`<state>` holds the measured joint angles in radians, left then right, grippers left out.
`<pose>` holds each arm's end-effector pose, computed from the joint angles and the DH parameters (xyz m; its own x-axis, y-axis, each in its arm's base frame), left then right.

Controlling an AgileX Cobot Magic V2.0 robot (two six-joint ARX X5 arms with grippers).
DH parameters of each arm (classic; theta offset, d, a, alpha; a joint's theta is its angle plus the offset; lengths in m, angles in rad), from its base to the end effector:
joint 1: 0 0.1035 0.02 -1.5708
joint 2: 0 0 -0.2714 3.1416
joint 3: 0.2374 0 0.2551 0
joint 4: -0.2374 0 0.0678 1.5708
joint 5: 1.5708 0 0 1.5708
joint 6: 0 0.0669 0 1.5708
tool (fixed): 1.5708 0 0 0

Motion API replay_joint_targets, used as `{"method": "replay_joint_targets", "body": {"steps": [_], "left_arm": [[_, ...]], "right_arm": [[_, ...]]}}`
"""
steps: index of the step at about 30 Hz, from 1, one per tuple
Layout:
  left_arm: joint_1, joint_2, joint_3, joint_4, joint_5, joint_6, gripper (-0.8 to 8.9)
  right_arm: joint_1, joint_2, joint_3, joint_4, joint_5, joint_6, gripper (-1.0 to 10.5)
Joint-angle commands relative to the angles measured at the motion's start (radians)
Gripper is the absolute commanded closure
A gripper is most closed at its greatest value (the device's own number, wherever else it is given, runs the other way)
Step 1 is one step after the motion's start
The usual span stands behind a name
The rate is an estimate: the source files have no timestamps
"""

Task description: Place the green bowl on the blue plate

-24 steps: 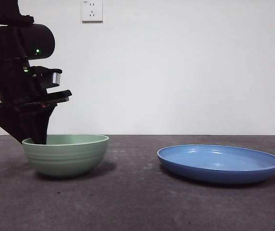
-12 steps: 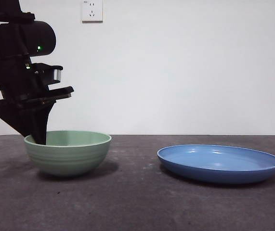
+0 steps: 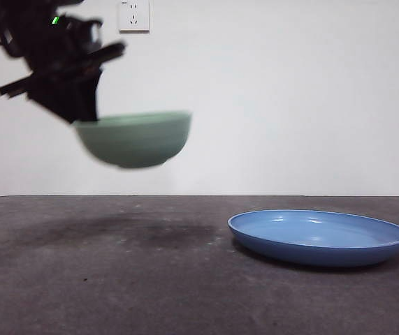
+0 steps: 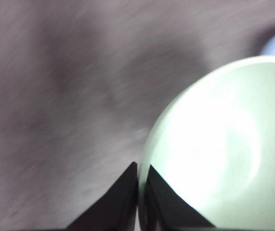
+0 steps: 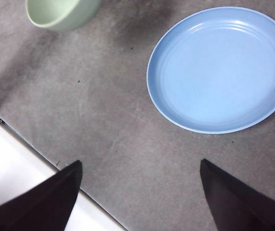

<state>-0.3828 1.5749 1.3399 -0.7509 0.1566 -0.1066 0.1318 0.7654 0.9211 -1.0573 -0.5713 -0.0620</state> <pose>0.3209 -0.1405 0.2639 0.4476 -0.3484 -0.8236 0.3640 0.9122 -0.1880 0.1310 0.0539 0.2919 0.4463 0.6046 -0.6598 -0.4904 0.7819 0.3849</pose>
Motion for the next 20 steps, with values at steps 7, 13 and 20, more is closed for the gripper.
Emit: {"method": "replay_joint_targets", "body": {"steps": [7,13,20], "left_arm": [[-0.15,0.019,0.098,0.056,0.005,-0.081,7.98],[-0.225,0.109,0.169,0.078,0.005,-0.108,7.98],[-0.29,0.278,0.306,0.068,0.005,-0.113,7.98]], "right_arm": [[0.003,0.004,0.018,0.016,0.003,0.029,5.6],[0.003,0.004,0.018,0.016,0.003,0.034,5.6],[0.003,0.002,0.018,0.01,0.003,0.036,5.6]]}}
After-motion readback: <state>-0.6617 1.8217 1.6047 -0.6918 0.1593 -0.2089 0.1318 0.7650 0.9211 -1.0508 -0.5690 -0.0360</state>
